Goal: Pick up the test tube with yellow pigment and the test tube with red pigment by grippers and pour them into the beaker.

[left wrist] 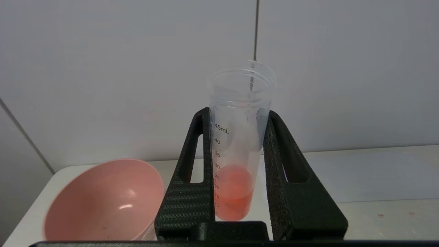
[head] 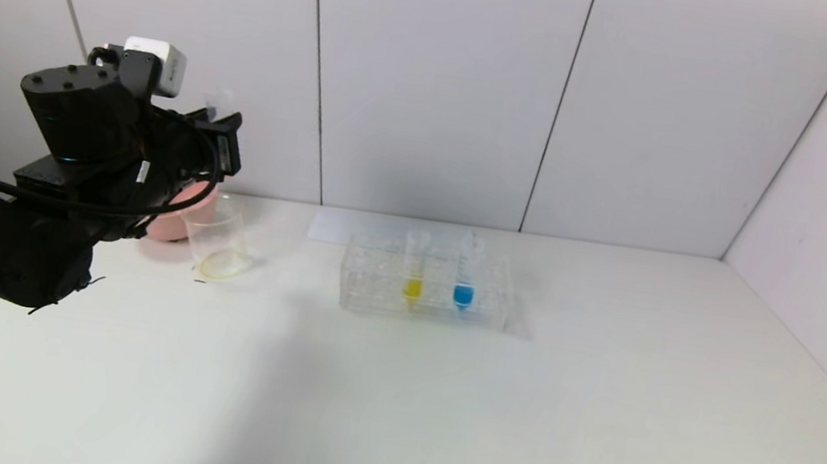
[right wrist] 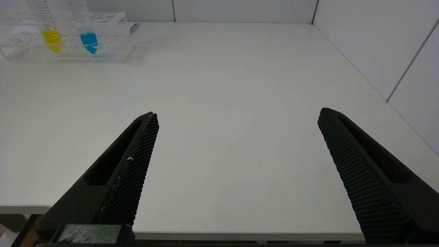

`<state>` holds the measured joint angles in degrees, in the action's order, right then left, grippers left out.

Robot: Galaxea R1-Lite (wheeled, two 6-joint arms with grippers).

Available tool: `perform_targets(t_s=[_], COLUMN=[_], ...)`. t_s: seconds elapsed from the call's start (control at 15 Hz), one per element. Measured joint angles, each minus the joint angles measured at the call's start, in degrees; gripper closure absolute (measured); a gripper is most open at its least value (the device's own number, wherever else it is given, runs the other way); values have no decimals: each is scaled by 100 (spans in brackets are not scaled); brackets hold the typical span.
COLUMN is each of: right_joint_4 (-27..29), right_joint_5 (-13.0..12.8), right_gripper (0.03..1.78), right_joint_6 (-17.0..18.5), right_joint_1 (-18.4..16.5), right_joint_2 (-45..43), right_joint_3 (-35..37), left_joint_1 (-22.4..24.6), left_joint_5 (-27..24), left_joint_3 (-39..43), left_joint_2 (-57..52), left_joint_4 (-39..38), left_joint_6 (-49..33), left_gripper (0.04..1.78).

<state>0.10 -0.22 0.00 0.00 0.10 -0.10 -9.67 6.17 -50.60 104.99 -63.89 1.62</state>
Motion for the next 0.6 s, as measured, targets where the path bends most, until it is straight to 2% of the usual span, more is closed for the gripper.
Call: perform_targets(t_s=[0.6], right_joint_4=[0], right_joint_5=[0], right_gripper=[11], right_joint_6=[0], right_joint_1=[0], right_joint_2=[0], right_joint_3=[0], left_joint_1=[989], left_joint_5=[0], left_joint_3=[111], left_joint_2=[-149], left_joint_4=[89], left_joint_6=[218], left_gripper=[138])
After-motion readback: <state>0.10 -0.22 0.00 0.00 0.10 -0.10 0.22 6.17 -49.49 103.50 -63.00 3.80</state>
